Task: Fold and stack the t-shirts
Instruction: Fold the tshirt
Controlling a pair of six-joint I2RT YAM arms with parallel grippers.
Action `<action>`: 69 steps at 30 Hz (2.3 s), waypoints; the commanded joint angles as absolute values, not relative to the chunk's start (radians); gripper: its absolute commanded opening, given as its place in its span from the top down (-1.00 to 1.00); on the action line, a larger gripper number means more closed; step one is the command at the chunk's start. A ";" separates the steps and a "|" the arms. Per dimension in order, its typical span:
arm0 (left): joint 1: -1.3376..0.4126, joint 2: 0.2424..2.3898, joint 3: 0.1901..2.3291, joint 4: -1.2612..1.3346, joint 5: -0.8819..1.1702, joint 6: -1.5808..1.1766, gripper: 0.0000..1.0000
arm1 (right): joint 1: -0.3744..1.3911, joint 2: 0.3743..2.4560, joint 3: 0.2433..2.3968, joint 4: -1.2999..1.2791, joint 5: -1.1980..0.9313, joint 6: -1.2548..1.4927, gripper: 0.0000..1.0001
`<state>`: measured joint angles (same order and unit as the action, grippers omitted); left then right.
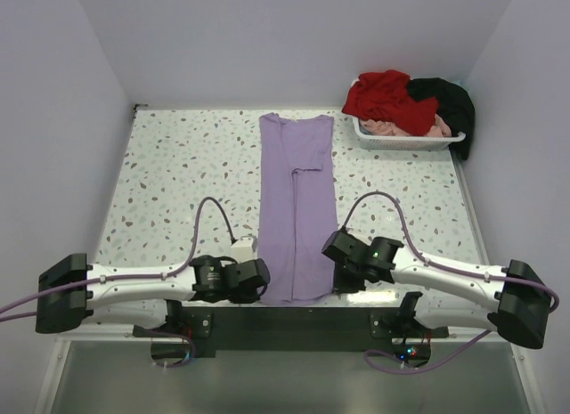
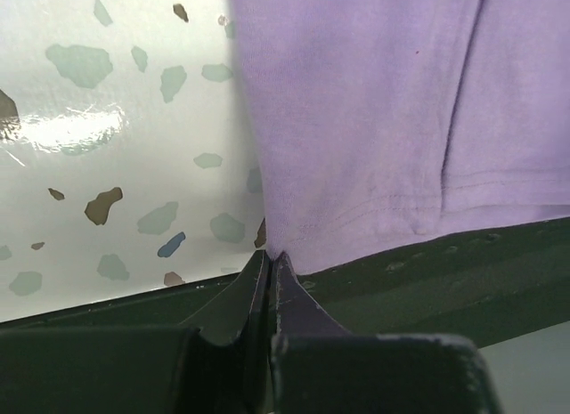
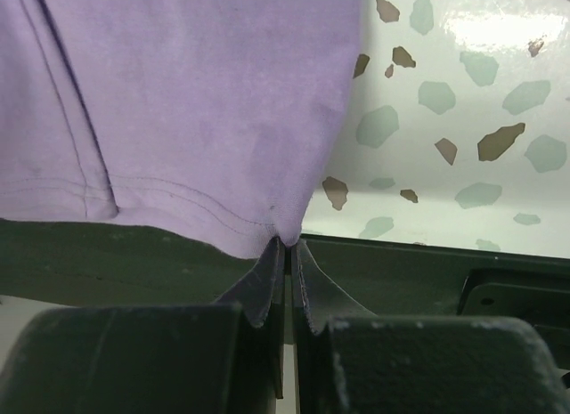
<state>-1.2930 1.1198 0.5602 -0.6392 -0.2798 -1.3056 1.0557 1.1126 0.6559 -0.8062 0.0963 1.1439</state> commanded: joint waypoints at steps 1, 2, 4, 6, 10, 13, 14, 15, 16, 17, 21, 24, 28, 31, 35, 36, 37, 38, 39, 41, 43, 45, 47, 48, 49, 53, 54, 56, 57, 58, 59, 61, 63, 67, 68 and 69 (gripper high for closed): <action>-1.302 1.049 0.604 -0.664 -0.373 -1.315 1.00 | 1.063 1.101 0.713 -0.844 0.159 1.154 1.00; -1.302 1.040 0.604 -0.661 -0.377 -1.313 1.00 | 1.062 1.094 0.715 -0.847 0.164 1.157 1.00; -1.301 1.020 0.606 -0.638 -0.390 -1.305 1.00 | 1.063 1.083 0.733 -0.856 0.178 1.166 1.00; -1.298 1.016 0.623 -0.627 -0.397 -1.289 1.00 | 1.062 1.069 0.764 -0.874 0.213 1.169 1.00; -1.256 1.019 0.672 -0.624 -0.425 -1.240 1.00 | 1.062 1.088 0.833 -0.916 0.259 1.163 1.00; -1.160 1.022 0.684 -0.566 -0.382 -1.131 1.00 | 1.063 1.112 0.879 -0.917 0.305 1.154 1.00; -1.129 1.023 0.684 -0.549 -0.362 -1.109 1.00 | 1.062 1.120 0.891 -0.919 0.317 1.151 1.00; -1.082 1.028 0.686 -0.519 -0.338 -1.088 1.00 | 1.060 1.130 0.919 -0.922 0.343 1.140 1.00; -1.065 1.038 0.689 -0.502 -0.333 -1.066 1.00 | 1.058 1.155 0.934 -0.923 0.356 1.129 1.00; -1.052 1.046 0.693 -0.486 -0.327 -1.027 1.00 | 1.054 1.172 0.952 -0.930 0.368 1.120 1.00; -0.964 1.112 0.762 -0.450 -0.301 -0.933 1.00 | 1.000 1.252 1.061 -0.954 0.420 1.039 1.00; -0.893 1.164 0.802 -0.408 -0.278 -0.853 1.00 | 0.907 1.298 1.089 -0.904 0.381 0.985 1.00; -0.799 1.253 0.859 -0.353 -0.215 -0.758 1.00 | 0.801 1.374 1.135 -0.850 0.319 0.879 1.00; -0.732 1.333 0.910 -0.307 -0.152 -0.713 1.00 | 0.738 1.460 1.209 -0.833 0.295 0.816 1.00; -0.669 1.436 0.994 -0.293 -0.115 -0.649 1.00 | 0.678 1.572 1.308 -0.821 0.278 0.752 1.00; -0.640 1.454 1.020 -0.282 -0.098 -0.640 1.00 | 0.658 1.594 1.346 -0.818 0.279 0.730 1.00; -0.624 1.483 1.031 -0.276 -0.088 -0.628 1.00 | 0.649 1.636 1.367 -0.816 0.278 0.720 1.00; -0.611 1.499 1.040 -0.267 -0.075 -0.621 1.00 | 0.638 1.655 1.387 -0.815 0.279 0.710 1.00; -0.580 1.532 1.058 -0.244 -0.045 -0.615 1.00 | 0.615 1.673 1.423 -0.812 0.273 0.695 1.00; -0.554 1.572 1.080 -0.227 -0.019 -0.600 1.00 | 0.595 1.730 1.462 -0.810 0.272 0.680 1.00; -0.519 1.629 1.121 -0.222 -0.005 -0.585 1.00 | 0.566 1.765 1.518 -0.810 0.267 0.661 1.00; -0.490 1.658 1.153 -0.203 0.031 -0.575 1.00 | 0.542 1.819 1.575 -0.810 0.262 0.644 1.00; -0.469 1.695 1.186 -0.187 0.046 -0.565 1.00 | 0.528 1.873 1.632 -0.813 0.255 0.637 1.00; -0.451 1.722 1.196 -0.181 0.064 -0.560 1.00 | 0.516 1.888 1.649 -0.815 0.253 0.631 1.00; -0.442 1.736 1.207 -0.175 0.075 -0.551 1.00 | 0.511 1.905 1.666 -0.818 0.253 0.627 1.00; -0.401 1.790 1.264 -0.155 0.110 -0.538 1.00 | 0.482 1.960 1.738 -0.830 0.247 0.617 1.00; -0.394 1.804 1.267 -0.147 0.123 -0.537 1.00 | 0.477 1.976 1.744 -0.831 0.247 0.615 1.00; -0.376 1.824 1.284 -0.132 0.144 -0.532 1.00 | 0.463 1.991 1.762 -0.833 0.245 0.612 1.00; -0.368 1.853 1.292 -0.130 0.170 -0.532 1.00 | 0.460 2.003 1.769 -0.839 0.244 0.612 1.00; -0.364 1.867 1.301 -0.130 0.184 -0.531 1.00 | 0.456 2.012 1.775 -0.844 0.242 0.612 1.00; -0.353 1.882 1.313 -0.130 0.195 -0.531 1.00 | 0.451 2.017 1.781 -0.845 0.241 0.611 1.00; -0.344 1.910 1.321 -0.126 0.213 -0.528 1.00 | 0.443 2.036 1.789 -0.845 0.236 0.609 1.00; -0.333 1.930 1.331 -0.123 0.215 -0.526 1.00 | 0.440 2.051 1.807 -0.854 0.233 0.609 1.00; -0.314 1.951 1.344 -0.129 0.216 -0.520 0.75 | 0.437 2.091 1.836 -0.862 0.222 0.604 0.99; -0.307 1.950 1.345 -0.132 0.213 -0.522 0.32 | 0.437 2.097 1.856 -0.867 0.219 0.604 0.84; -0.304 1.944 1.344 -0.135 0.204 -0.523 0.10 | 0.437 2.102 1.867 -0.877 0.216 0.600 0.37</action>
